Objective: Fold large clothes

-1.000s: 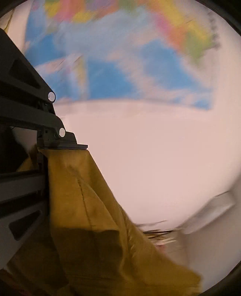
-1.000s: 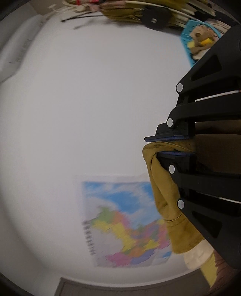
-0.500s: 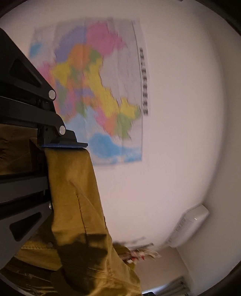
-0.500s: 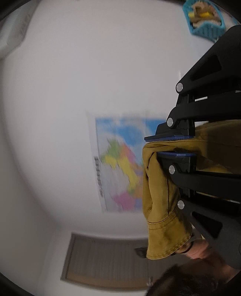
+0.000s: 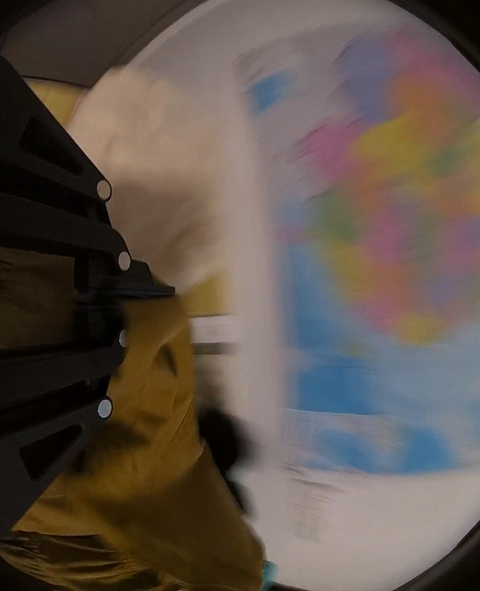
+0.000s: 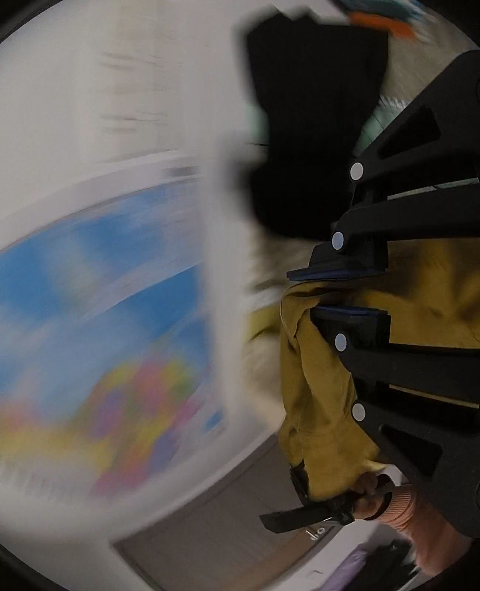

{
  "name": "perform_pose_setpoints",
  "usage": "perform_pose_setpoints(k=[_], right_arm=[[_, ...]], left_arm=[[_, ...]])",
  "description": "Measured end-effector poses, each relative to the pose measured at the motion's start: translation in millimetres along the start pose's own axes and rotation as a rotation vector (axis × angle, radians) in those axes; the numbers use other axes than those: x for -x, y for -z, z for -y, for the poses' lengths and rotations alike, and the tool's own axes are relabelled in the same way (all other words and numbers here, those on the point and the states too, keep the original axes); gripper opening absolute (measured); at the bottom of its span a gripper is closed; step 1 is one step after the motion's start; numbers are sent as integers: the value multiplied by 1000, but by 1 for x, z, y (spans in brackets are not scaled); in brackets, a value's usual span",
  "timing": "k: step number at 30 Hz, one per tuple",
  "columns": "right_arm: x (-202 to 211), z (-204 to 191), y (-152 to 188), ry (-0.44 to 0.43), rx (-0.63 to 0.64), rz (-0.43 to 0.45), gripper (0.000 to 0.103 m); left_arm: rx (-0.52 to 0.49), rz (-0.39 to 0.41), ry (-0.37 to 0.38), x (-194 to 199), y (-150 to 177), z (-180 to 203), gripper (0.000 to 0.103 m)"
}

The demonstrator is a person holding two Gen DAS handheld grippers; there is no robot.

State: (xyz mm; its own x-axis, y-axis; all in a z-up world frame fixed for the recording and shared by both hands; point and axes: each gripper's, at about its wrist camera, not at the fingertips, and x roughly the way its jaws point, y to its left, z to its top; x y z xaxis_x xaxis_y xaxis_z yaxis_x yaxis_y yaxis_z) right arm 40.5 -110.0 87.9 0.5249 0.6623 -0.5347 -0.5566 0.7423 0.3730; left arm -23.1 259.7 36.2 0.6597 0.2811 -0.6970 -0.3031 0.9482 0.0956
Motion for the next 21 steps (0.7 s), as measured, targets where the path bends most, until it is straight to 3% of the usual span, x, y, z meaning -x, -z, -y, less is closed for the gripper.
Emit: perform_pose_setpoints(k=[1, 4, 7, 9, 10, 11, 13, 16, 17, 21], right_arm=[[-42, 21, 6, 56, -46, -71, 13], [-90, 57, 24, 112, -90, -158, 12], [-101, 90, 21, 87, -204, -169, 14], [-99, 100, 24, 122, -219, -189, 37], [-95, 96, 25, 173, -174, -199, 53], [-89, 87, 26, 219, -110, -198, 62], [-77, 62, 27, 289, 50, -183, 70], [-72, 16, 33, 401, 347, -166, 88], [-73, 2, 38, 410, 438, -167, 90], [-102, -40, 71, 506, 840, -253, 90]], left_arm=[[-5, -49, -10, -27, 3, 1, 1], [47, -148, 8, -97, 11, -8, 1], [50, -140, 52, -102, 4, -15, 2], [-2, -129, 63, -91, -2, -12, 5], [-42, -103, 70, -83, -4, -12, 14], [-79, -81, 77, -75, -6, -9, 36], [-177, -41, 95, -62, -6, 0, 58], [-291, -28, 77, -59, -7, 16, 59], [-316, -27, 61, -63, -7, 20, 59], [-357, -90, 131, -78, -5, 25, 59]])
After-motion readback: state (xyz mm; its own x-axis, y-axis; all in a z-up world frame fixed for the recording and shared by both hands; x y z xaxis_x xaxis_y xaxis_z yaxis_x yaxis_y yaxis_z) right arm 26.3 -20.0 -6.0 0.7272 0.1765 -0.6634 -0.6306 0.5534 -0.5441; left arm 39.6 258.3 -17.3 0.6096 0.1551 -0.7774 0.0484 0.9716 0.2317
